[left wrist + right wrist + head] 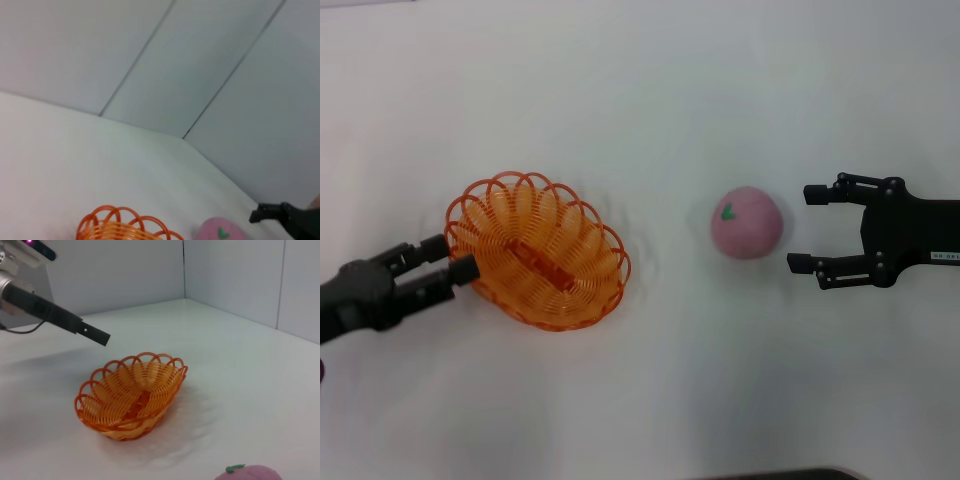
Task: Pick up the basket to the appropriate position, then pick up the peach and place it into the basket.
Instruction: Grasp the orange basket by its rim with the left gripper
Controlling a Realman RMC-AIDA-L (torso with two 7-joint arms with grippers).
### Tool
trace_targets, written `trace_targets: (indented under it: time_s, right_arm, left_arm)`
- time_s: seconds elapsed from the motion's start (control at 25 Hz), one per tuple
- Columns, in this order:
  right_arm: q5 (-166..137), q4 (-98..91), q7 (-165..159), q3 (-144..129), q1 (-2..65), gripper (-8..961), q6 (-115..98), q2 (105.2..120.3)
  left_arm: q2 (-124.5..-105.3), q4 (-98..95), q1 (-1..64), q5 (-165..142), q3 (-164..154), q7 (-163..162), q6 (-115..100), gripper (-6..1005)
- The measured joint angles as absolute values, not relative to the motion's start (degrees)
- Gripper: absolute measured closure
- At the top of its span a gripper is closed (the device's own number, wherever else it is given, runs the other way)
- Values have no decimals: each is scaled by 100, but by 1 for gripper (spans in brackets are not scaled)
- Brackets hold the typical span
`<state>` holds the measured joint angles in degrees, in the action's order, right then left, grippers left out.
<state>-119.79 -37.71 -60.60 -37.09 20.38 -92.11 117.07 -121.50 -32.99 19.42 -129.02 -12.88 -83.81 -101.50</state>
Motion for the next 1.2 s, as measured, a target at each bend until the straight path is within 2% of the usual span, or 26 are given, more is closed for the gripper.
trace_targets:
  time_s: [0.4, 0.64, 0.92, 1.2]
  right_arm:
    - [-11979, -3778, -6065, -3721, 2063, 28, -9196, 11709]
    - [-11979, -3779, -6064, -3736, 2091, 29, -9198, 11707]
    - [-11979, -3780, -6064, -3738, 2099, 29, -9203, 11707]
    - [-11979, -3779, -6074, -3751, 2124, 28, -9204, 11707]
  left_arm:
    - [-11879, -3937, 2310, -13082, -1865, -11287, -9722, 188]
    - [-11758, -4160, 2647, -13541, -1906, -11970, -9535, 188]
    - [-11766, -4650, 2836, -13610, -2421, -12112, -9342, 187]
    - [-11956, -5514, 2865, -13620, -3285, -12350, -9110, 187]
